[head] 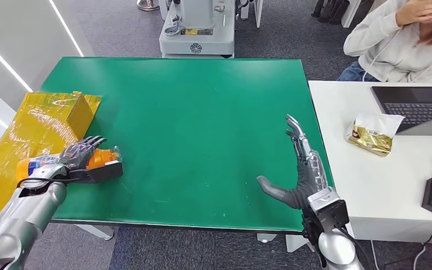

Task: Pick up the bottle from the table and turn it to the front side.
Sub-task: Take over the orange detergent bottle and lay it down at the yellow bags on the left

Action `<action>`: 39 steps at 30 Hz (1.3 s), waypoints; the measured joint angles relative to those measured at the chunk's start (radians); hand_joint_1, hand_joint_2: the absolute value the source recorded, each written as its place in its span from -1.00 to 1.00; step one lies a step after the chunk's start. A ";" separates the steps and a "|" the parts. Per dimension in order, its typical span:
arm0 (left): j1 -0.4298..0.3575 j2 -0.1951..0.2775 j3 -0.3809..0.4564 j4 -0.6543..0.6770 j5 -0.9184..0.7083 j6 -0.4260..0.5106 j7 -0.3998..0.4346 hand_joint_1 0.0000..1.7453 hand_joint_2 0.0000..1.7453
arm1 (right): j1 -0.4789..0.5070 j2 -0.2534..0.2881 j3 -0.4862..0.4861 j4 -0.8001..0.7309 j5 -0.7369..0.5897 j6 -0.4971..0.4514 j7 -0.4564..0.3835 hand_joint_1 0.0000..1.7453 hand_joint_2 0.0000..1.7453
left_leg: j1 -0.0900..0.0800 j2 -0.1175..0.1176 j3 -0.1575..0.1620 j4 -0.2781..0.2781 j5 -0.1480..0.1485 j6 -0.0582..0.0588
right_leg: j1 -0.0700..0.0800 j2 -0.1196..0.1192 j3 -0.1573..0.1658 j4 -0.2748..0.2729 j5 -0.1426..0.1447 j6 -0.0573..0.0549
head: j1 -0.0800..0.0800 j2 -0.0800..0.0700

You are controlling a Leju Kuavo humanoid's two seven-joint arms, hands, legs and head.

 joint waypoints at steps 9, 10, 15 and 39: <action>0.000 -0.001 -0.001 0.003 0.000 0.000 0.000 -1.00 1.00 | 0.000 0.000 0.000 0.000 0.000 0.000 0.000 -1.00 1.00 | 0.000 0.000 0.000 0.000 0.000 0.000 | 0.000 0.000 0.000 0.000 0.000 0.000 | 0.000 0.000; 0.000 -0.001 -0.001 0.003 0.000 0.000 0.000 -1.00 1.00 | 0.000 0.000 0.000 0.000 0.000 0.000 0.000 -1.00 1.00 | 0.000 0.000 0.000 0.000 0.000 0.000 | 0.000 0.000 0.000 0.000 0.000 0.000 | 0.000 0.000; 0.000 -0.007 -0.001 0.003 0.007 -0.004 -0.001 -1.00 1.00 | 0.000 0.000 0.000 0.000 0.000 0.000 0.004 -1.00 1.00 | 0.000 0.000 0.000 0.000 0.000 0.000 | 0.000 0.000 0.000 0.000 0.000 0.000 | 0.000 0.000; 0.199 -0.168 0.197 -0.527 0.748 0.110 0.006 -1.00 1.00 | 0.092 0.013 -0.011 0.003 0.024 -0.070 0.013 -1.00 1.00 | 0.000 0.000 0.000 0.000 -0.001 -0.001 | 0.000 -0.001 0.000 0.000 -0.001 0.000 | 0.000 0.000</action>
